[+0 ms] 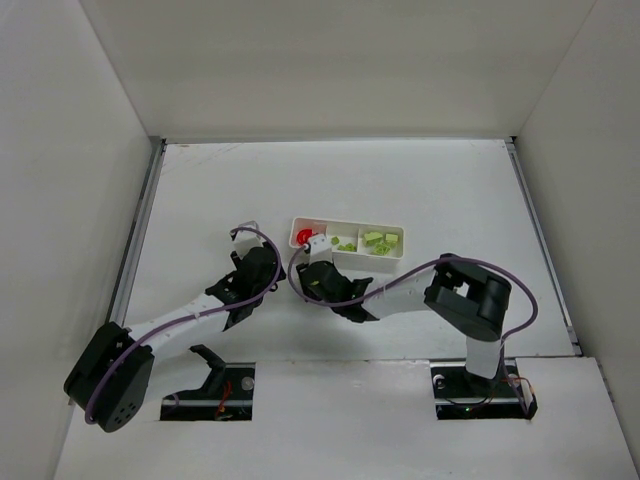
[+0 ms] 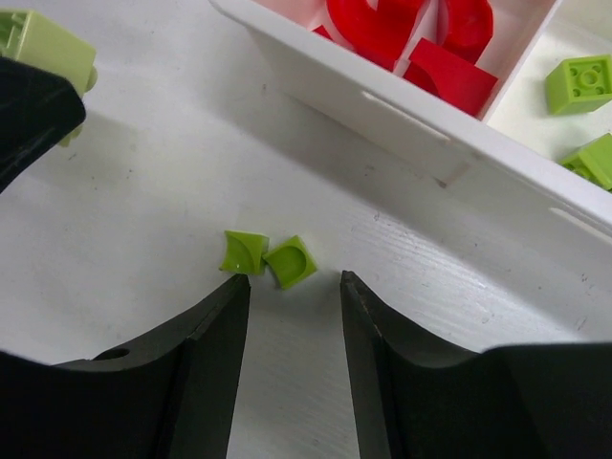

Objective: Sort the legos into containers by color

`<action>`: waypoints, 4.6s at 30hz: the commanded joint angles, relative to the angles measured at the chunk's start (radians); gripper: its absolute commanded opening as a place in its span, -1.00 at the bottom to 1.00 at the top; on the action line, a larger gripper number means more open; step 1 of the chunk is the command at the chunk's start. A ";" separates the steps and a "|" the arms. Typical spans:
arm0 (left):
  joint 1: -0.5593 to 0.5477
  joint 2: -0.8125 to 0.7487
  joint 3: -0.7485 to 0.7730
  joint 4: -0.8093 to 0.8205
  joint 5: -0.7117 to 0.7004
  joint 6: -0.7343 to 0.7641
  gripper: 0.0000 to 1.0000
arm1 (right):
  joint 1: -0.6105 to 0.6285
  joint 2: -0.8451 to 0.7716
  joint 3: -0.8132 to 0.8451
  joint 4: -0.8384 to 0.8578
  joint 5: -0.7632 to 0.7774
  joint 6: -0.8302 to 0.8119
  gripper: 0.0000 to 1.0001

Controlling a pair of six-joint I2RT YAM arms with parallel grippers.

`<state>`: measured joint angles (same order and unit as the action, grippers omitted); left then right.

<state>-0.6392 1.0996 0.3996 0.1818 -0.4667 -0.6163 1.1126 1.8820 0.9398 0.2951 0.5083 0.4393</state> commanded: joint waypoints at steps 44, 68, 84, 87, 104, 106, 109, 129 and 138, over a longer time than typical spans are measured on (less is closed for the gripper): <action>0.022 -0.012 0.007 0.030 0.002 0.021 -0.41 | 0.033 -0.167 0.018 -0.031 0.068 -0.036 -0.11; -0.184 -0.176 0.149 -0.107 -0.056 -0.005 -0.42 | -0.227 -0.168 0.044 -0.043 0.067 -0.022 0.23; -0.343 0.274 0.479 0.079 -0.009 0.053 -0.42 | -0.415 -0.730 -0.301 -0.197 0.263 0.163 -0.39; -0.351 0.390 0.563 0.105 0.022 0.063 -0.42 | -0.486 -0.807 -0.357 -0.234 0.240 0.191 -0.40; -0.392 0.766 0.926 0.074 0.137 0.076 -0.35 | -0.599 -0.962 -0.481 -0.200 0.196 0.251 0.23; -0.392 0.773 0.924 0.073 0.137 0.075 -0.33 | -0.603 -0.972 -0.490 -0.195 0.194 0.253 0.24; -0.394 0.781 0.924 0.065 0.132 0.076 -0.29 | -0.615 -0.969 -0.490 -0.197 0.185 0.265 0.24; -0.350 0.678 0.869 0.050 0.096 0.122 1.00 | -0.610 -1.006 -0.506 -0.183 0.188 0.262 0.24; -0.233 0.308 0.592 0.045 -0.010 0.107 1.00 | -0.603 -1.008 -0.529 -0.148 0.181 0.268 -0.24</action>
<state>-0.9264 1.5600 1.0782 0.2165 -0.4042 -0.5037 0.5003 0.8925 0.4244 0.0856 0.6907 0.7002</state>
